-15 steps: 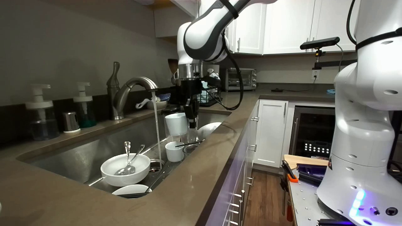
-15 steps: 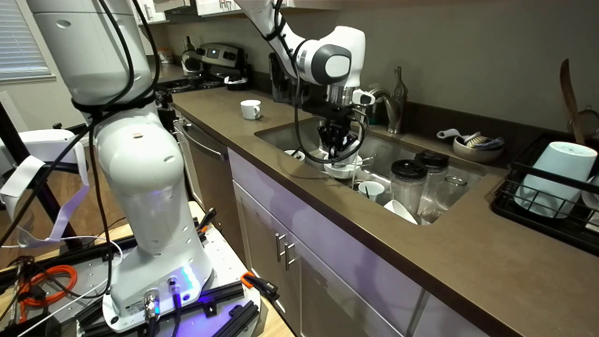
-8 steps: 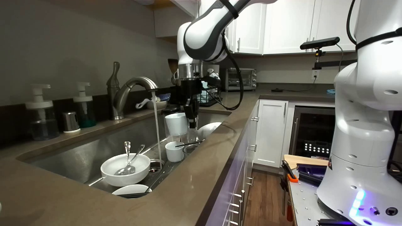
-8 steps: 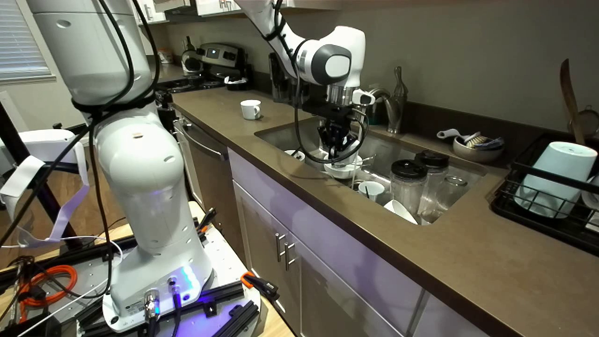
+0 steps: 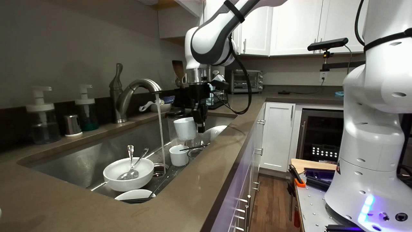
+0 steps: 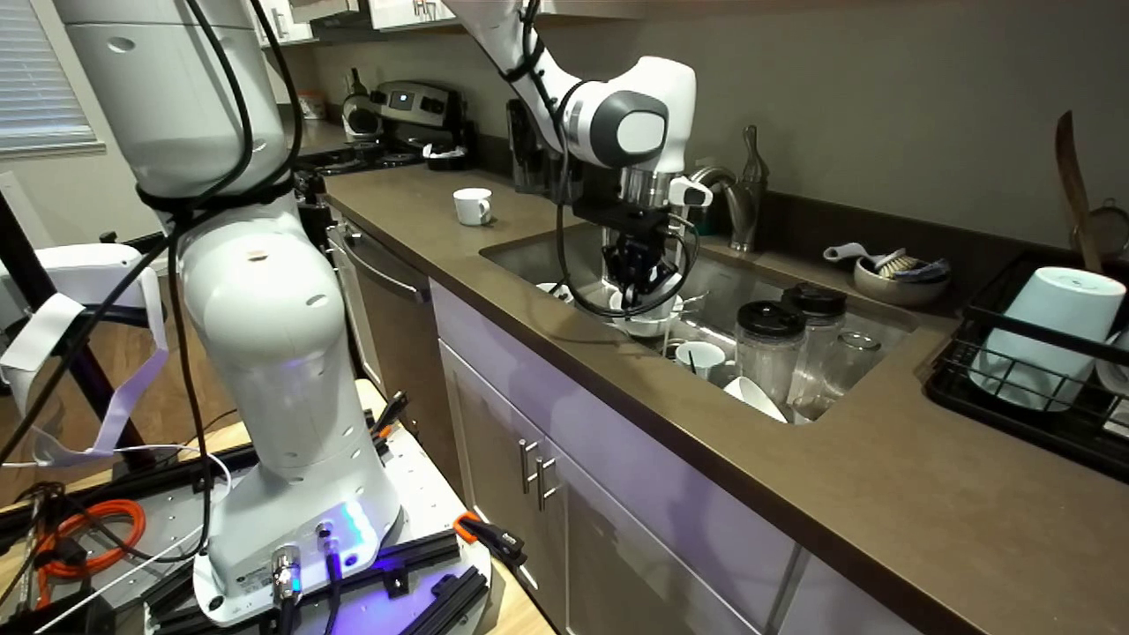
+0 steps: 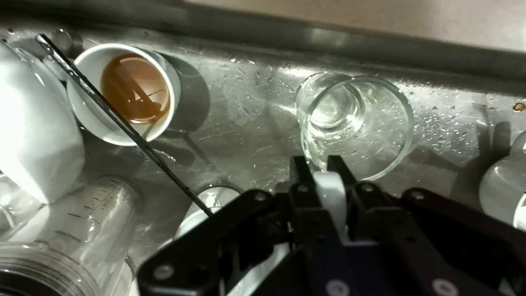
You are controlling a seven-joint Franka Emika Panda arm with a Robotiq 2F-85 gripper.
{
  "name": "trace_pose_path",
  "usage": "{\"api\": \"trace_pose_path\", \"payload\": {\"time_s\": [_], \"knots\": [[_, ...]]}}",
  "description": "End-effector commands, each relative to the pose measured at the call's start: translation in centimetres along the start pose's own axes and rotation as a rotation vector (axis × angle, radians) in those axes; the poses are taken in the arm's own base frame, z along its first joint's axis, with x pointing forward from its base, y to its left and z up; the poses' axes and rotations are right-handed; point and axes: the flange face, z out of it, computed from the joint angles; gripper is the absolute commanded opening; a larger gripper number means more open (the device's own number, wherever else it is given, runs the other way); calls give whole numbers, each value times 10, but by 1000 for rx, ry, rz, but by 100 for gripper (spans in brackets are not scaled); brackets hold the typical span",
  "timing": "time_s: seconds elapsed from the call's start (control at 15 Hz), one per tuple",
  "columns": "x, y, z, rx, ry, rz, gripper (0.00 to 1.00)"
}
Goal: Pick up the white mug on the left side of the counter, put it under the running faucet then place it down on the right side of the counter
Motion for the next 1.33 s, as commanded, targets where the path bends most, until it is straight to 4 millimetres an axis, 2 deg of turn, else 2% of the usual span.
{"api": "trace_pose_path", "payload": {"time_s": [0.0, 0.73, 1.27], "knots": [[-20, 18, -21, 4, 55, 60, 4], [-51, 56, -68, -11, 135, 201, 4], [-52, 123, -89, 7, 167, 335, 4]]}}
